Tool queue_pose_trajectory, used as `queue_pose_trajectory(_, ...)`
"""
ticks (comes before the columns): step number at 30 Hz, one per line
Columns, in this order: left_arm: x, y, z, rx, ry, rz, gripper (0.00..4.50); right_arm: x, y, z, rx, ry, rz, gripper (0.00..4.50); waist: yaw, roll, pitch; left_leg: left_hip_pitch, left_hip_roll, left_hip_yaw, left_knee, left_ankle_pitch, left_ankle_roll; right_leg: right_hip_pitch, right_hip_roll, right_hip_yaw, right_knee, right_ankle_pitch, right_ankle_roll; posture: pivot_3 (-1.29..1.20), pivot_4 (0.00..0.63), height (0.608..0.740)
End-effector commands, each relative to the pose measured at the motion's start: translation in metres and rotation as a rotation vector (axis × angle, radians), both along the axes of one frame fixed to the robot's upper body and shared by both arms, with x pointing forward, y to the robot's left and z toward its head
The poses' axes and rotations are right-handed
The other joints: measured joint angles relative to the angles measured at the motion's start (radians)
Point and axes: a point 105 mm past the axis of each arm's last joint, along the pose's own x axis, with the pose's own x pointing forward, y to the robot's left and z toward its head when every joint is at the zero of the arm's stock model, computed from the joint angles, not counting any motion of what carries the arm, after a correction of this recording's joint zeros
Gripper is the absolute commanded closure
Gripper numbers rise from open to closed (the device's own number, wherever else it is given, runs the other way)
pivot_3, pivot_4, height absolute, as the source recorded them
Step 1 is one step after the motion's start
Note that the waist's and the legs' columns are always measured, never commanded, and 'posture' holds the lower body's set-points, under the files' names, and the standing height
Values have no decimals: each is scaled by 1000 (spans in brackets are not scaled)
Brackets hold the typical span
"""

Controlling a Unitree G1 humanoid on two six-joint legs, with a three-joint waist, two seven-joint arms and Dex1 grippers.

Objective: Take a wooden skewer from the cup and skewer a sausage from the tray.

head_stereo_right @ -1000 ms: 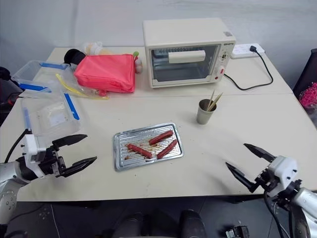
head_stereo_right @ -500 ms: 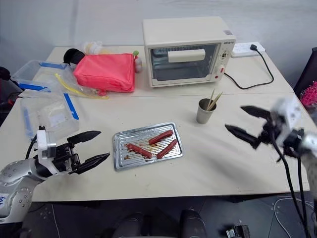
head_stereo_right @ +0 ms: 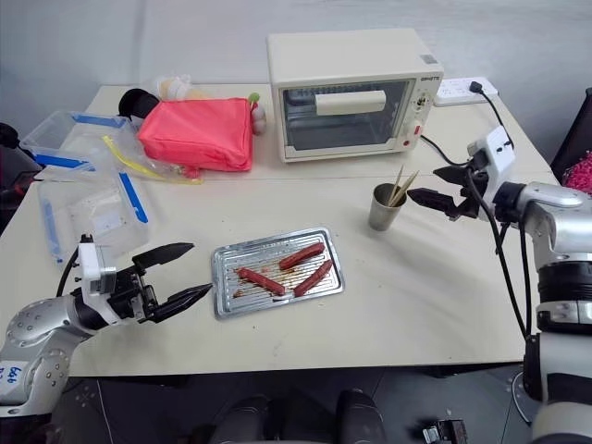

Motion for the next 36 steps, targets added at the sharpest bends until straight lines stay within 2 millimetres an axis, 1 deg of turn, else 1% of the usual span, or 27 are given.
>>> queue_pose_trajectory(1, -3, -3, 9, 14, -51, -6, 0, 4, 4, 13, -3, -41, 35, 14, -2, 0, 0, 0, 0, 0, 0, 0, 0, 0, 0, 0, 0, 0, 0, 0, 150, 740)
queue_pose_trajectory(4, -3, -2, 9, 13, -53, -1, 0, 6, 9, 12, -6, -38, 59, 14, -1, 0, 0, 0, 0, 0, 0, 0, 0, 0, 0, 0, 0, 0, 0, 0, 150, 740)
queue_pose_trajectory(7, -3, -3, 9, 12, -56, 1, 0, 7, 11, 11, -3, -31, 71, 637, -3, 0, 0, 0, 0, 0, 0, 0, 0, 0, 0, 0, 0, 0, 0, 0, 150, 740)
queue_pose_trajectory(18, -2, -4, 7, 7, -55, 4, 0, 3, 4, 24, 18, -62, 69, 4411, -18, 0, 0, 0, 1, -1, 0, 0, 0, 0, -1, 0, 0, 0, 0, 0, 150, 740)
queue_pose_trajectory(19, -2, -5, 6, 7, -54, 4, 0, 3, 4, 24, 22, -61, 69, 4466, -18, 0, 0, 0, 1, -1, 0, 0, 0, 0, 0, 0, 0, 0, 0, 0, 150, 740)
queue_pose_trajectory(26, -1, -5, 5, 11, -52, -1, 0, -3, 3, 26, 43, -55, 93, 4466, -17, 1, 0, 0, 1, -1, 0, 0, 0, 0, -1, 0, 0, 0, 0, 0, 150, 740)
queue_pose_trajectory(29, -1, -4, 4, 13, -51, -3, 0, -11, 7, 36, 68, -70, 150, 4466, -17, 1, 1, 0, 0, -1, 0, 0, 0, 0, -1, 0, 0, 0, 0, 0, 150, 740)
queue_pose_trajectory(32, 0, -5, 4, 15, -52, -8, 0, -27, 13, 48, 80, -60, 257, 4466, -17, 2, 1, -1, 1, -1, 0, 0, 0, 0, -1, 0, 0, 0, 0, 0, 150, 740)
queue_pose_trajectory(34, 0, -5, 4, 19, -54, -13, 0, -31, 10, 54, 65, -53, 265, 4466, -17, 2, 1, -1, 1, -1, -1, 0, 0, 0, -1, 0, 0, 0, 0, 0, 150, 740)
queue_pose_trajectory(36, 0, -7, 4, 23, -55, -27, 0, -40, 5, 65, 34, -43, 291, 4466, -17, 2, 1, -1, 1, -1, 0, 0, 0, 0, -2, 0, -1, 0, 0, 0, 150, 740)
